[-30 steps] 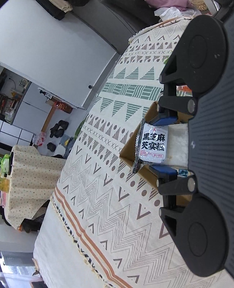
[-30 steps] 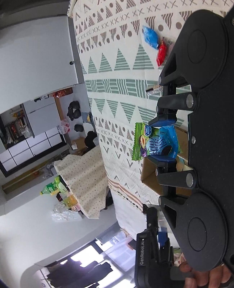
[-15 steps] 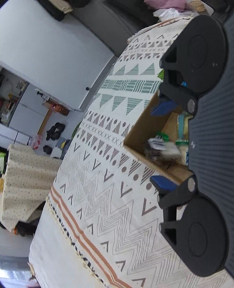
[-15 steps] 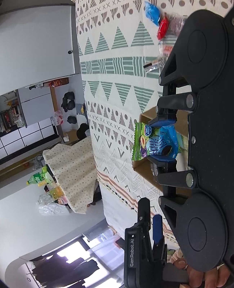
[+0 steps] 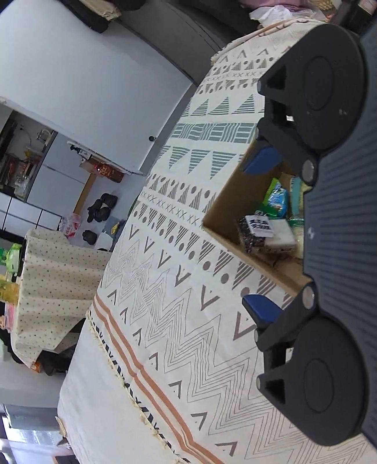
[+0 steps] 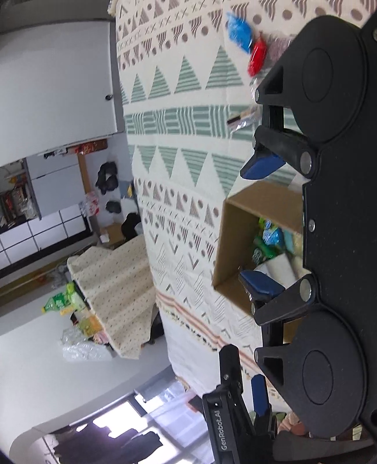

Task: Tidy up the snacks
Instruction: 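Carry both packets over the box and open both tools to drop them, then move both tools back over the remaining snacks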

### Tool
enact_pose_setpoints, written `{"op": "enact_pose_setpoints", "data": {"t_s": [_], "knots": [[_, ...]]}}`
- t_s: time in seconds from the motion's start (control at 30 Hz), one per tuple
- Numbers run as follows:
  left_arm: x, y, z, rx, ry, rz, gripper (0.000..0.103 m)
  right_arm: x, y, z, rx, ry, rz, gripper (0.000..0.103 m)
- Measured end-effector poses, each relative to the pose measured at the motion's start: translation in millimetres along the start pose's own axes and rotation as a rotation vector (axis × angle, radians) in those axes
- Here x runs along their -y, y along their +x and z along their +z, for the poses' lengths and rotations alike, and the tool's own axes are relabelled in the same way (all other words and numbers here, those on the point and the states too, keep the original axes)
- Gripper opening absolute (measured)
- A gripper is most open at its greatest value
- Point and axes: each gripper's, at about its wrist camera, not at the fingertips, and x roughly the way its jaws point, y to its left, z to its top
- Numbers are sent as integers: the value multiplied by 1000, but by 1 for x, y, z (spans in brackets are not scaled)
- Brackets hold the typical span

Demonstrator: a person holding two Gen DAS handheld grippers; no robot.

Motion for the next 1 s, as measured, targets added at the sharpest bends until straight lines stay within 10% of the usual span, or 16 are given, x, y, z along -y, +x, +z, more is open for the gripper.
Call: {"op": "enact_pose_setpoints", "data": {"t_s": [0.53, 1.0], "knots": [[36, -15, -30, -34, 33, 23, 89, 36, -27, -3, -24, 51, -50, 103], [97, -27, -62, -47, 98, -35, 89, 70, -64, -5, -42, 103, -46, 103]]}}
